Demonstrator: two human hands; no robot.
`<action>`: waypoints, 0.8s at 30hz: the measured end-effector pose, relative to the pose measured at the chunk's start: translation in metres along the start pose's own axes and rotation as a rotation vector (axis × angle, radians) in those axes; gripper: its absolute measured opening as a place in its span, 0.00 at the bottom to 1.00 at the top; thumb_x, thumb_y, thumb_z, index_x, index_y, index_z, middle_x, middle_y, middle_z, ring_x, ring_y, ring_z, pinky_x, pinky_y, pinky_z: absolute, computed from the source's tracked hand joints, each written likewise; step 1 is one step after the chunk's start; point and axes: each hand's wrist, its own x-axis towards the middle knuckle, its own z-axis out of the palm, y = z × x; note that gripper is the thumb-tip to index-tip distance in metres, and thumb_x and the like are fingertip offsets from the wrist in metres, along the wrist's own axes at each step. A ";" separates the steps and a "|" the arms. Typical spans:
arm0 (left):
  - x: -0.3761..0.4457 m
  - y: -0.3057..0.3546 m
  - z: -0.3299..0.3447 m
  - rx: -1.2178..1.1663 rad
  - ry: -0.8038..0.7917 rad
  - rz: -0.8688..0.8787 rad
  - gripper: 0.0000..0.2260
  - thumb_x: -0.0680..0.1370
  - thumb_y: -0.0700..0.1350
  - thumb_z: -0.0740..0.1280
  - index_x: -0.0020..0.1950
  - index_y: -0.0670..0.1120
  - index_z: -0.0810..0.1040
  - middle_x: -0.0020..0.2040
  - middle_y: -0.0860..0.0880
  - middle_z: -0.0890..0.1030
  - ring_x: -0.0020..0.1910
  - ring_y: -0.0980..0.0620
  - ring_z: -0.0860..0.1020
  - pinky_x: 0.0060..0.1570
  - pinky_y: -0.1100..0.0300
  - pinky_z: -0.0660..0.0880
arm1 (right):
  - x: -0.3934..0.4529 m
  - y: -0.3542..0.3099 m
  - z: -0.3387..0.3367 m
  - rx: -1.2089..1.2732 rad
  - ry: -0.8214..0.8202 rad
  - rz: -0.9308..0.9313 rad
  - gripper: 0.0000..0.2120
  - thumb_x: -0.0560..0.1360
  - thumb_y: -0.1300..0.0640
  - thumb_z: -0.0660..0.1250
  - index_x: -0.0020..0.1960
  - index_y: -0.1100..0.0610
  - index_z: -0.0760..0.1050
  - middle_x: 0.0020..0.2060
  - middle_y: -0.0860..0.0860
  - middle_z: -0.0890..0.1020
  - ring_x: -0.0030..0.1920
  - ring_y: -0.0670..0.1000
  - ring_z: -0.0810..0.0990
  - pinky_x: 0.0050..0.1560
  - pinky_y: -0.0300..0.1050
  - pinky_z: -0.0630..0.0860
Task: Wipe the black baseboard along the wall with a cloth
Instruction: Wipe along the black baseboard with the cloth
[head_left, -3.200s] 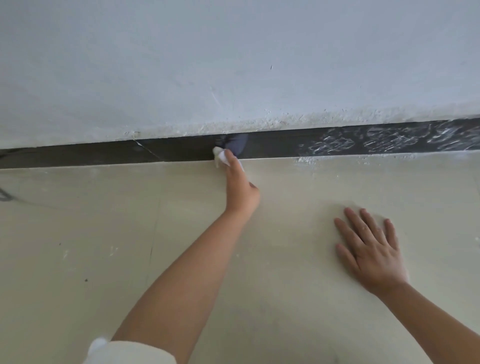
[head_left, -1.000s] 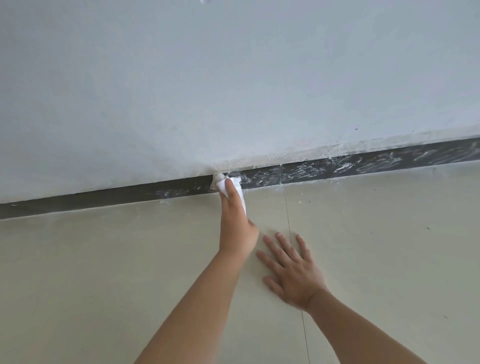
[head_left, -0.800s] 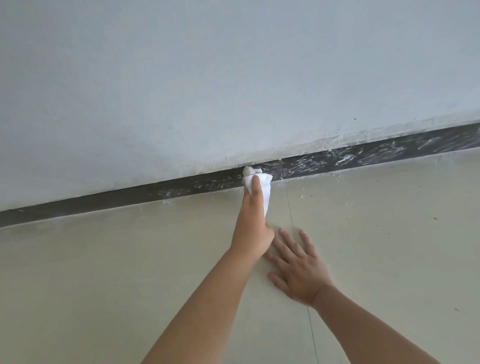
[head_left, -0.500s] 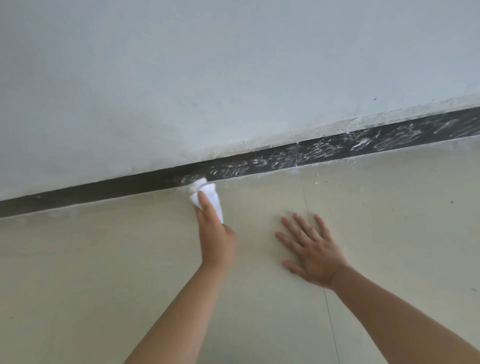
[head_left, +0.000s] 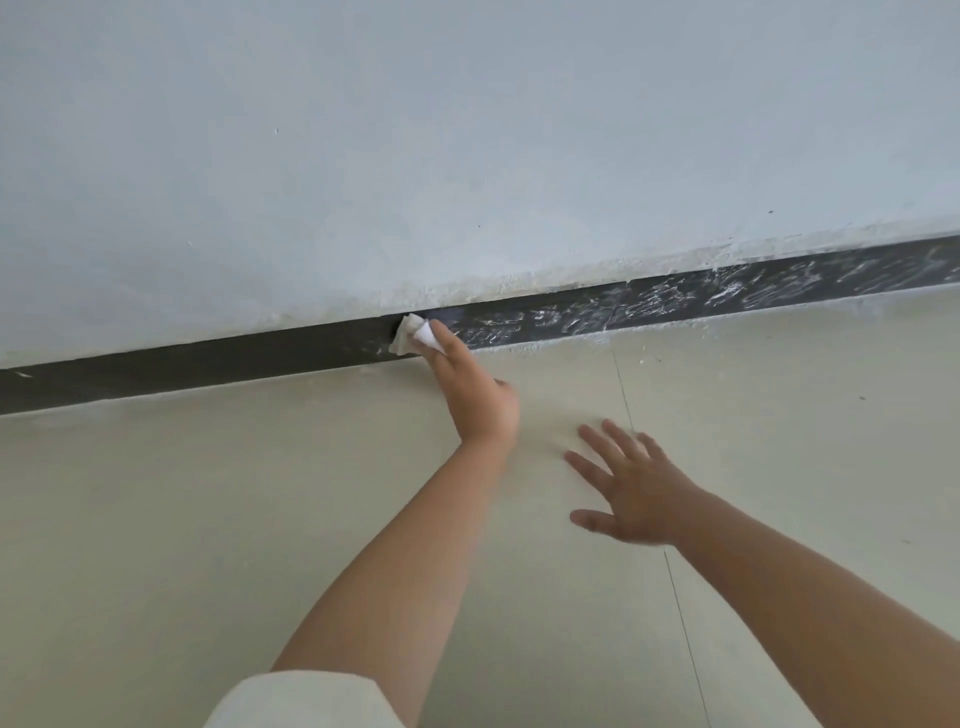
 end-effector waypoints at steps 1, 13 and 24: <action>-0.003 0.004 0.007 0.005 -0.032 0.019 0.34 0.72 0.28 0.55 0.74 0.41 0.43 0.74 0.38 0.42 0.72 0.43 0.55 0.60 0.59 0.64 | -0.001 -0.003 0.004 0.029 0.029 0.018 0.32 0.77 0.36 0.44 0.75 0.49 0.38 0.74 0.52 0.35 0.73 0.55 0.34 0.71 0.55 0.37; -0.041 0.057 0.050 0.121 -0.478 0.423 0.34 0.71 0.27 0.57 0.73 0.40 0.47 0.74 0.39 0.41 0.71 0.39 0.53 0.64 0.49 0.65 | -0.002 0.009 0.029 0.108 0.174 -0.025 0.50 0.58 0.33 0.15 0.75 0.46 0.44 0.75 0.47 0.42 0.74 0.51 0.38 0.70 0.53 0.33; -0.018 -0.081 -0.086 0.150 -0.004 0.108 0.33 0.73 0.27 0.53 0.73 0.42 0.42 0.75 0.43 0.44 0.72 0.46 0.52 0.56 0.74 0.52 | 0.000 -0.005 0.032 0.142 0.439 0.083 0.40 0.77 0.41 0.29 0.60 0.54 0.77 0.62 0.57 0.76 0.61 0.63 0.74 0.60 0.65 0.64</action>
